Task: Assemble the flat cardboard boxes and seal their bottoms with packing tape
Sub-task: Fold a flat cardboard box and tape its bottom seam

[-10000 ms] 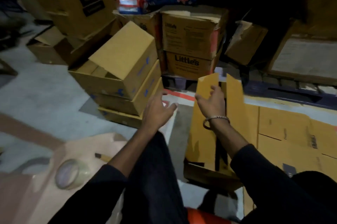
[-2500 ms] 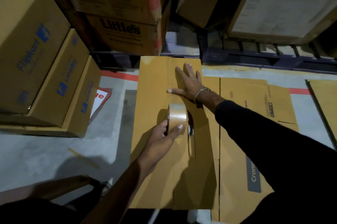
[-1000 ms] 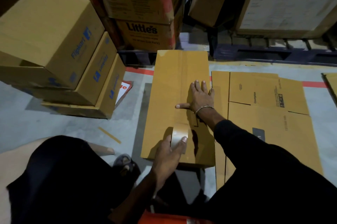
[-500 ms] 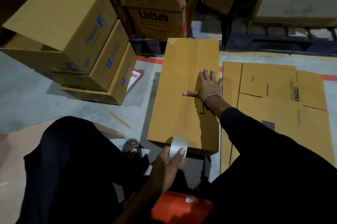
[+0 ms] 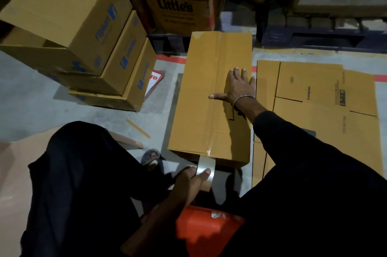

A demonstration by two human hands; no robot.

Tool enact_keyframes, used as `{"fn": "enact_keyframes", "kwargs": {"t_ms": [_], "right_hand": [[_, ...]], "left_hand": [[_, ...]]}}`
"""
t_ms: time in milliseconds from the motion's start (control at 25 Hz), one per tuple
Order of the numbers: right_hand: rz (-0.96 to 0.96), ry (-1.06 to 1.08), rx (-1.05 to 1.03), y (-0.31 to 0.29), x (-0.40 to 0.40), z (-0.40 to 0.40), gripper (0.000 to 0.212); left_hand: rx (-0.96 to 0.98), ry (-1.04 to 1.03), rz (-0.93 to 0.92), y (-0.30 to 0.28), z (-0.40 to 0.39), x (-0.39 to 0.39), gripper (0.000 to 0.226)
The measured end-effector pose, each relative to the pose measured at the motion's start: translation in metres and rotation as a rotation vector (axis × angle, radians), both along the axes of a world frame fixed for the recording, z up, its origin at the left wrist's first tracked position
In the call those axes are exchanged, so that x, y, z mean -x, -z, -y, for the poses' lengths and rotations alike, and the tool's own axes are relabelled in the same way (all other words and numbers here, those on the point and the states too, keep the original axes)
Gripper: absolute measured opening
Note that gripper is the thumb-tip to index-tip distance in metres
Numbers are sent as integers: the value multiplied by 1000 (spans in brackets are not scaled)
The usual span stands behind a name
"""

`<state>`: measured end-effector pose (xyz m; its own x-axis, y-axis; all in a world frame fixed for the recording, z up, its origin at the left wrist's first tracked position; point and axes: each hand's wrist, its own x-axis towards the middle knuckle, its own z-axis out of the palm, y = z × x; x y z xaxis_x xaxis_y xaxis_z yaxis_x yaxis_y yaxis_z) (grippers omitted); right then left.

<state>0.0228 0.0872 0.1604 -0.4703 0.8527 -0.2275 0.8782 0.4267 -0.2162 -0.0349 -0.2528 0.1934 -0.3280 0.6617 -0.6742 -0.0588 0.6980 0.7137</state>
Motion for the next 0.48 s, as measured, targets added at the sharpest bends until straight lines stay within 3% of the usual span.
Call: {"fn": "enact_keyframes", "kwargs": {"t_ms": [200, 360, 480], "right_hand": [[143, -85, -52, -27, 8, 9, 141], [233, -368, -187, -24, 11, 61, 89], [253, -419, -132, -16, 0, 111, 75]], "left_hand": [[107, -57, 97, 11, -13, 0, 10], [98, -142, 230, 10, -29, 1, 33], [77, -218, 273, 13, -32, 1, 27]]}}
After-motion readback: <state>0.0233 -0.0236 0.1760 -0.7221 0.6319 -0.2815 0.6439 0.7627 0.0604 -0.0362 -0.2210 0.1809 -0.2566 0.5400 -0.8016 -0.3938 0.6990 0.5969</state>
